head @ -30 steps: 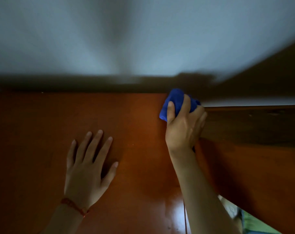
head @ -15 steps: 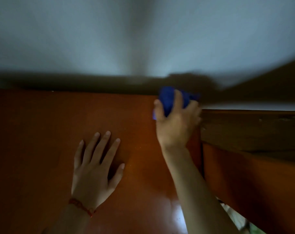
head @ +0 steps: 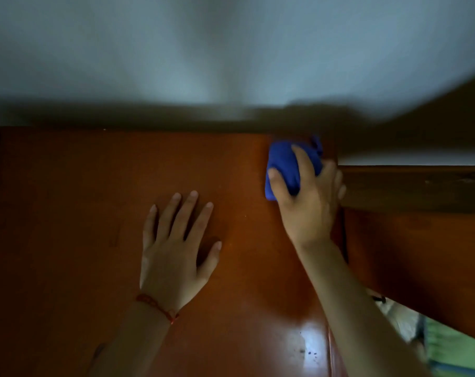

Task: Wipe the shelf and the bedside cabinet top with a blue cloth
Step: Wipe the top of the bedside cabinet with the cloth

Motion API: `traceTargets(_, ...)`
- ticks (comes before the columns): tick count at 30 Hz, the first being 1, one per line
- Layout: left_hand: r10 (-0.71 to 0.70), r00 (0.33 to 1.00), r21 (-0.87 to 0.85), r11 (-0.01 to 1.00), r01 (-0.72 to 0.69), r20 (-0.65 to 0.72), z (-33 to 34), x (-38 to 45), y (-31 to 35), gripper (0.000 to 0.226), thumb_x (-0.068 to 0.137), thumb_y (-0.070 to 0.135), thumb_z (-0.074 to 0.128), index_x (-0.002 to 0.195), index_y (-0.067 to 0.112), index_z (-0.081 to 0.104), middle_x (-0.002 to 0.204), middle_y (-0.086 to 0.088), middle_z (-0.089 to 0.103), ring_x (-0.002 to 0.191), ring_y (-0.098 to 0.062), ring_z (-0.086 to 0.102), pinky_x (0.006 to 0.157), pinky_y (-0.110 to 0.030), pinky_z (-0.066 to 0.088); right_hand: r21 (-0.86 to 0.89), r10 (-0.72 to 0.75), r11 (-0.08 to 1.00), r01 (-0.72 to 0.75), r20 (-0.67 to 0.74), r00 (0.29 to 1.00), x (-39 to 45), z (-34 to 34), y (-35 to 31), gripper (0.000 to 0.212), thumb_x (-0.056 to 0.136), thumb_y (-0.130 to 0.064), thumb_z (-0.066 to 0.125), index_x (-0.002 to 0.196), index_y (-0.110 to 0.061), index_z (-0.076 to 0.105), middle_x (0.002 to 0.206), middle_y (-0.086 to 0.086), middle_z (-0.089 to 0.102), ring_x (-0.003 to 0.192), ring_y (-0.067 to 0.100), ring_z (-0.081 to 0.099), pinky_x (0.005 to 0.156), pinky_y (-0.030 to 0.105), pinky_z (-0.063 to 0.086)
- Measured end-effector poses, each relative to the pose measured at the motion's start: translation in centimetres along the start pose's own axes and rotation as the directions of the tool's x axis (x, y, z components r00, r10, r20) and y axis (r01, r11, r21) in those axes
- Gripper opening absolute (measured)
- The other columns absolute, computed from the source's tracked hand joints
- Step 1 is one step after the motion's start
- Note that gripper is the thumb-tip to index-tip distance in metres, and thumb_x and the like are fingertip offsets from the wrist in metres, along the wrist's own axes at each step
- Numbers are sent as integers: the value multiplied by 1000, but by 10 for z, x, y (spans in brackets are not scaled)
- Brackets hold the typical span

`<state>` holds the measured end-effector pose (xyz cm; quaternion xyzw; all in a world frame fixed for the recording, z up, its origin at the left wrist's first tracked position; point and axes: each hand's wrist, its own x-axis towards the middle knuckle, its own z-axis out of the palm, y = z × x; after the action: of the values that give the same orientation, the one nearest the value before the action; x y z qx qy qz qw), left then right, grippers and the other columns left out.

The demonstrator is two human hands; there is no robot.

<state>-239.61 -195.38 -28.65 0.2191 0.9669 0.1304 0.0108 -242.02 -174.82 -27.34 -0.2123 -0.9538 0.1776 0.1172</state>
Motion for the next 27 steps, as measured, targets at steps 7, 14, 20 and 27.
traceTargets(7, 16, 1000, 22, 1000, -17, 9, 0, -1, 1, 57, 88, 46, 39, 132, 11, 50, 139, -17, 45, 131, -32, 30, 108, -49, 12, -57, -33, 998, 33, -14, 999, -11, 0, -3, 51, 81, -53, 43, 111, -16, 59, 93, 20, 55, 83, 36, 51, 73, 40, 37)
traceTargets(14, 18, 1000, -34, 999, -19, -21, -2, -19, 3, 55, 89, 43, 40, 131, 9, 50, 139, -20, 43, 132, -31, 29, 109, -50, 15, -28, 17, 999, -16, 48, 999, -95, -22, 6, 54, 82, -56, 41, 119, -18, 53, 100, 18, 53, 86, 31, 48, 77, 36, 31)
traceTargets(20, 43, 999, -84, 995, -45, -32, -8, -86, 19, 51, 90, 43, 40, 131, 13, 46, 139, -18, 44, 132, -31, 30, 109, -51, 15, -84, 12, 996, -14, -30, 999, -59, -6, 2, 53, 80, -55, 45, 114, -16, 58, 96, 20, 56, 83, 34, 51, 74, 38, 35)
traceTargets(27, 48, 994, 3, 999, -49, 102, 4, -120, 20, 57, 95, 51, 21, 137, 16, 37, 143, -18, 38, 134, -33, 27, 109, -51, 11, -82, 23, 996, -21, 27, 999, -163, -37, 23, 54, 82, -55, 42, 118, -17, 54, 94, 19, 53, 81, 31, 48, 72, 36, 33)
